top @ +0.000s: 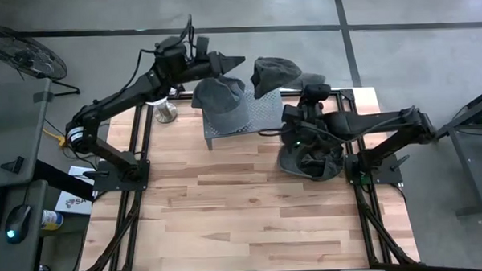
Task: Pick & Place hat
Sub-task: Put the top black cap on the shelf
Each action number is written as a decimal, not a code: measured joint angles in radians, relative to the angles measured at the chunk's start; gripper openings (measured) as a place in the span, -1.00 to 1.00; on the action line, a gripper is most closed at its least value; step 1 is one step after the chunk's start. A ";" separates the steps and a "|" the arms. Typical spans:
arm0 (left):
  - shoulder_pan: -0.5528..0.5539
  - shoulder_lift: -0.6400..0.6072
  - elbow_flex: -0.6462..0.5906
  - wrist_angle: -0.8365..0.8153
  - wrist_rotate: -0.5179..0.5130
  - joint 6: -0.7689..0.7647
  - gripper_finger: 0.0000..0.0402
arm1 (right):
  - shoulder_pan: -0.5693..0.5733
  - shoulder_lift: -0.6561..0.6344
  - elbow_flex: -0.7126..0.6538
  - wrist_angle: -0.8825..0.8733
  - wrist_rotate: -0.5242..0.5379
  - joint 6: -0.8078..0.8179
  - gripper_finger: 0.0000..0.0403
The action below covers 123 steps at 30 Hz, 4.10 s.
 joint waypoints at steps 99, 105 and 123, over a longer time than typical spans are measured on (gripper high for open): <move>-0.183 0.264 0.429 -0.458 -0.288 1.673 -0.94 | 0.141 -0.121 0.000 0.122 -0.030 -0.184 -0.96; -0.183 0.264 0.429 -0.459 -0.286 1.641 -0.98 | 0.141 -0.121 0.000 0.121 -0.028 -0.184 -0.85; -0.183 0.264 0.429 -0.458 -0.319 1.634 -1.00 | 0.252 -0.177 0.000 0.161 -0.070 0.053 -0.48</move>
